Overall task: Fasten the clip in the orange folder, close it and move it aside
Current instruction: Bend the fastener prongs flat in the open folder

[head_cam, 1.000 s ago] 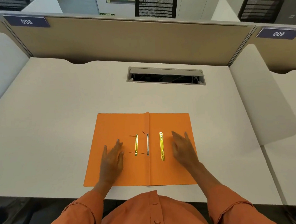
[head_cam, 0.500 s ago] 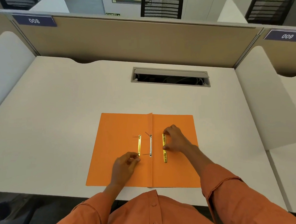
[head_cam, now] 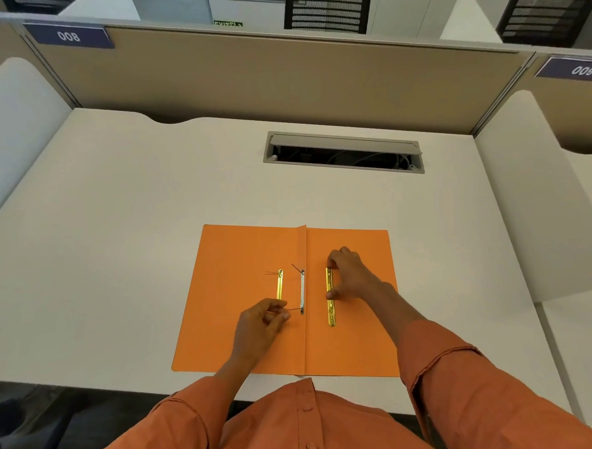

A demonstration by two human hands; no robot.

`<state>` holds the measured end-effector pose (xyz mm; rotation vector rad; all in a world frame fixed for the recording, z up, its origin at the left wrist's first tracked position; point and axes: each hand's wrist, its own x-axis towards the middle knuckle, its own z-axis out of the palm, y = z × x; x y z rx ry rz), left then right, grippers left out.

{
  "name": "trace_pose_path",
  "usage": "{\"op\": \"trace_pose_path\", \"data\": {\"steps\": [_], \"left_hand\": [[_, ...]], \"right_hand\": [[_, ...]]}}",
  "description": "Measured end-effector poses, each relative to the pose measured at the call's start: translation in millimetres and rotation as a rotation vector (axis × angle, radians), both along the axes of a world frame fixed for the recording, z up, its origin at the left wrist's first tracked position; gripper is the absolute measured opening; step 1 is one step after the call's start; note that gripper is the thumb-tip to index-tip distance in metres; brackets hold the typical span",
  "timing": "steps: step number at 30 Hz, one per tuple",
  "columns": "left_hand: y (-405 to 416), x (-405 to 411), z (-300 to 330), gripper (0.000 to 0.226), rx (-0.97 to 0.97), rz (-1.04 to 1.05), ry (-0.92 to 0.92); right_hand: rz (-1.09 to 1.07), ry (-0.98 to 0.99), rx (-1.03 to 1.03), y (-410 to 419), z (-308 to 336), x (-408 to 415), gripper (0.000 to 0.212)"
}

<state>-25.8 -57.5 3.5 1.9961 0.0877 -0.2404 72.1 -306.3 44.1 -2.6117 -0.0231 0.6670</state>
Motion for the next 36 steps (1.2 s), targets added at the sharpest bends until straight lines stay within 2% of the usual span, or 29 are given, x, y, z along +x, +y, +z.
{"op": "trace_pose_path", "data": {"steps": [8,12,17,25,36], "left_hand": [[-9.8,0.8,7.2,0.013,-0.144,0.004,0.022],[-8.0,0.9,6.4,0.013,-0.164,-0.003,0.018],[-10.4,2.2,8.9,0.012,-0.177,0.007,0.017],[-17.0,5.5,9.5,0.013,-0.094,-0.036,-0.081],[-18.6,8.1,4.8,0.018,-0.013,-0.069,-0.105]], "right_hand": [[-0.056,0.003,0.062,5.9,4.8,-2.2,0.079],[-0.116,0.051,0.173,5.5,12.1,-8.1,0.076],[-0.175,0.035,0.337,5.4,27.2,-13.2,0.063],[-0.296,0.05,0.689,28.8,45.6,-15.0,0.059],[-0.333,0.051,0.693,45.0,36.2,-22.6,0.055]]}}
